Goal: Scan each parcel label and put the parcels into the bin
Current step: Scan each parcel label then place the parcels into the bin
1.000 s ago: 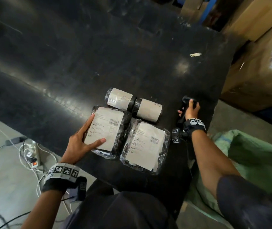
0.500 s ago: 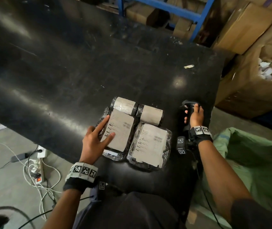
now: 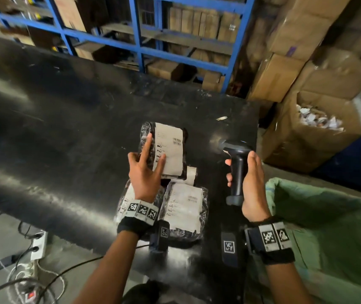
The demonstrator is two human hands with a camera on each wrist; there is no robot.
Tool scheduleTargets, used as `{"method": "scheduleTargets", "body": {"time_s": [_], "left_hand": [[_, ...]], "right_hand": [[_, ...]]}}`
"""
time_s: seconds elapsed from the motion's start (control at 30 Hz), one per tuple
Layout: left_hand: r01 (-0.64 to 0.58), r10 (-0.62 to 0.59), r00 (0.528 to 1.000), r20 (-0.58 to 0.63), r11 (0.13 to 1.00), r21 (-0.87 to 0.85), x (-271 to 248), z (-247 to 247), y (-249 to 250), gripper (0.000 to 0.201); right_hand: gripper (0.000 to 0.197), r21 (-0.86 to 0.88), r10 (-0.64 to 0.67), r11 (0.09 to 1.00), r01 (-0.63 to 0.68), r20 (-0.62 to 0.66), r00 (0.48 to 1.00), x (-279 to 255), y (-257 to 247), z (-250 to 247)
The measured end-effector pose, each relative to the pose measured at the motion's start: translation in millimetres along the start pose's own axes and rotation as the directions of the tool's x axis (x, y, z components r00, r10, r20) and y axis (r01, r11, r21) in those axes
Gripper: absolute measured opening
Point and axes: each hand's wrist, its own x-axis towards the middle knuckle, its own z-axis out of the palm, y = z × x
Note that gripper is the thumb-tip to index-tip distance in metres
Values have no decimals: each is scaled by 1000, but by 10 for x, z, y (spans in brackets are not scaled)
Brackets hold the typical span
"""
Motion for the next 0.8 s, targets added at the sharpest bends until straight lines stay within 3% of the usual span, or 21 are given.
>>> {"method": "scheduleTargets", "body": {"time_s": [0.13, 0.3, 0.63, 0.8], "left_hand": [[-52, 51, 999, -9, 993, -104, -158, 325, 166, 67], [-11, 18, 999, 35, 983, -181, -421, 603, 245, 65], [5, 17, 995, 95, 976, -218, -485, 857, 378, 66], [3, 15, 996, 85, 978, -210, -469, 916, 342, 66]], "right_hand": [[43, 23, -32, 999, 32, 12, 999, -323, -145, -52], [47, -7, -52, 999, 52, 10, 999, -466, -215, -226], [43, -20, -28, 999, 29, 28, 999, -393, -342, -374], [35, -134, -42, 990, 38, -27, 999, -224, -13, -433]]}}
